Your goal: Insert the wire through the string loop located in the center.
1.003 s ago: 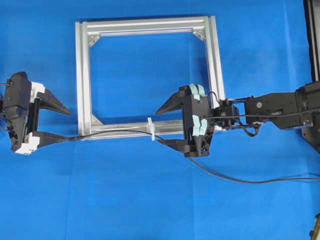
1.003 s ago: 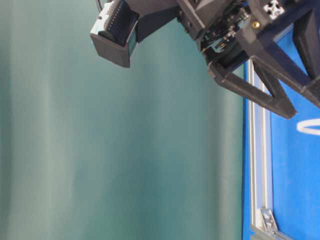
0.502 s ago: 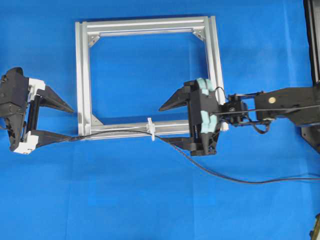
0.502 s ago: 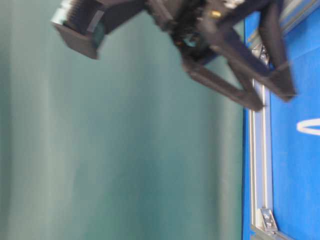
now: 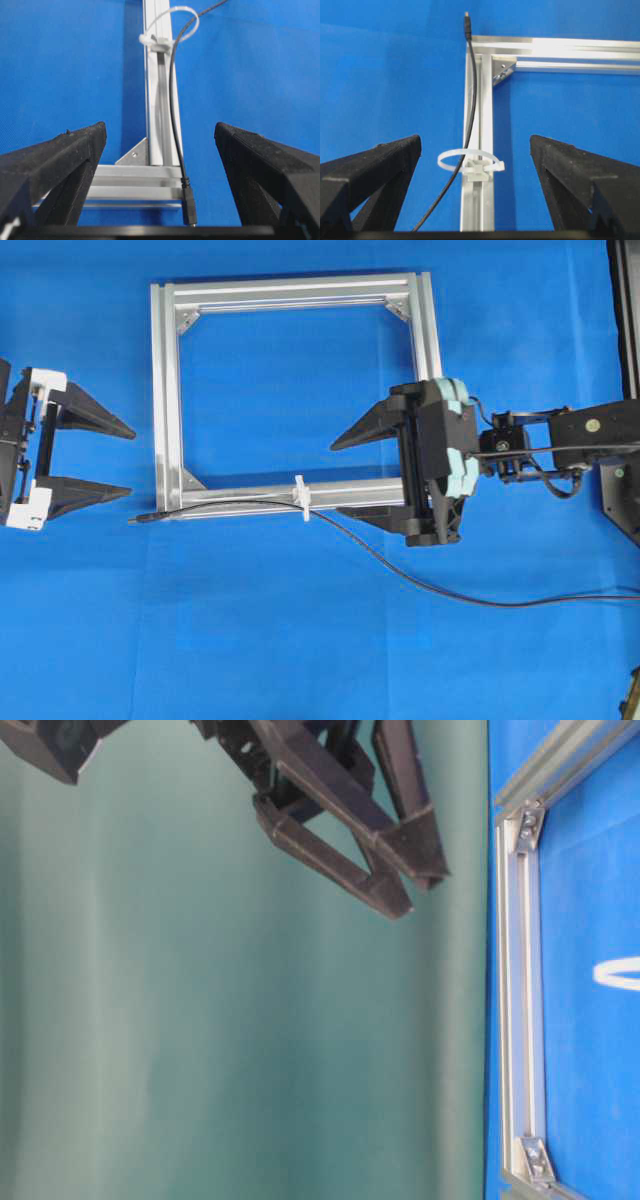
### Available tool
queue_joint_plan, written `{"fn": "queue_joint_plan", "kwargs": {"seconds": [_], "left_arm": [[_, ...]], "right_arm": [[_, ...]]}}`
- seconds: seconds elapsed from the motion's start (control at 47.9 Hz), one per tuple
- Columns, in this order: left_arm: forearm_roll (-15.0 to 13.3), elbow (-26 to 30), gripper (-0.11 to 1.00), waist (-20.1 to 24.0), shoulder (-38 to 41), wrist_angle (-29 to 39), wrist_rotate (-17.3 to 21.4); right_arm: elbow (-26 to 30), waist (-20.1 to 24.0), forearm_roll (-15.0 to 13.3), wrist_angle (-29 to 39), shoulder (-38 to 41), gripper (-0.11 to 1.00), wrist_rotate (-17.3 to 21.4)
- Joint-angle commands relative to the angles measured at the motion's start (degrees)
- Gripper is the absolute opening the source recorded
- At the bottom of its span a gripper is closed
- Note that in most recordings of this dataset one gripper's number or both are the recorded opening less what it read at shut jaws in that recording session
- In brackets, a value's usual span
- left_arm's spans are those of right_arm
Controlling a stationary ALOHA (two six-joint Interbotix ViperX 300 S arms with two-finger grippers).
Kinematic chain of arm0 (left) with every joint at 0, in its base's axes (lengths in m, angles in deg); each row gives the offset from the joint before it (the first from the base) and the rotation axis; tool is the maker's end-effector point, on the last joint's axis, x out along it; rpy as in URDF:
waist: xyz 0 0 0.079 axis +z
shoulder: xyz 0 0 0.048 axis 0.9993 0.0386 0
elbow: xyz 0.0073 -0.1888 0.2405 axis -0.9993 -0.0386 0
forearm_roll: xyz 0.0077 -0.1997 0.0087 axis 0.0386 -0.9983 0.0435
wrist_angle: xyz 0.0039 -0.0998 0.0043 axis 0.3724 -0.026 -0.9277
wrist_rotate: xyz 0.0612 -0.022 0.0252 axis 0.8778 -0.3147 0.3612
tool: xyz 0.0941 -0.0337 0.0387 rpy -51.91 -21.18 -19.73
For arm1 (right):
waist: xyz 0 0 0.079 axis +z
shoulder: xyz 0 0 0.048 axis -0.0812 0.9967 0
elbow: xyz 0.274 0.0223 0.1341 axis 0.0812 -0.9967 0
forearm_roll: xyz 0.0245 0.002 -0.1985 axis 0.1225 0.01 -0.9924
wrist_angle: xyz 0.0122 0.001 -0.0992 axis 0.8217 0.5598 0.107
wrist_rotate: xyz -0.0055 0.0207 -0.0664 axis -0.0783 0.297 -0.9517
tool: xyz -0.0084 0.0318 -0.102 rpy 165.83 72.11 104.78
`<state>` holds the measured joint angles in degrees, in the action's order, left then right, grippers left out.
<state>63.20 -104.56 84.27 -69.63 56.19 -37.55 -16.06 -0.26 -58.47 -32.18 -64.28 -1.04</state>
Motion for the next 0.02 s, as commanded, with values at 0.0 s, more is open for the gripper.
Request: {"fn": "queue_joint_plan", "kwargs": {"seconds": [0.0], "left_arm": [[0.3,1.1,0.89,0.8,-1.0,0.8,0.3]], "right_arm": [[0.4,0.1,-0.1,-0.2,-1.5,0.96,0.1]]}}
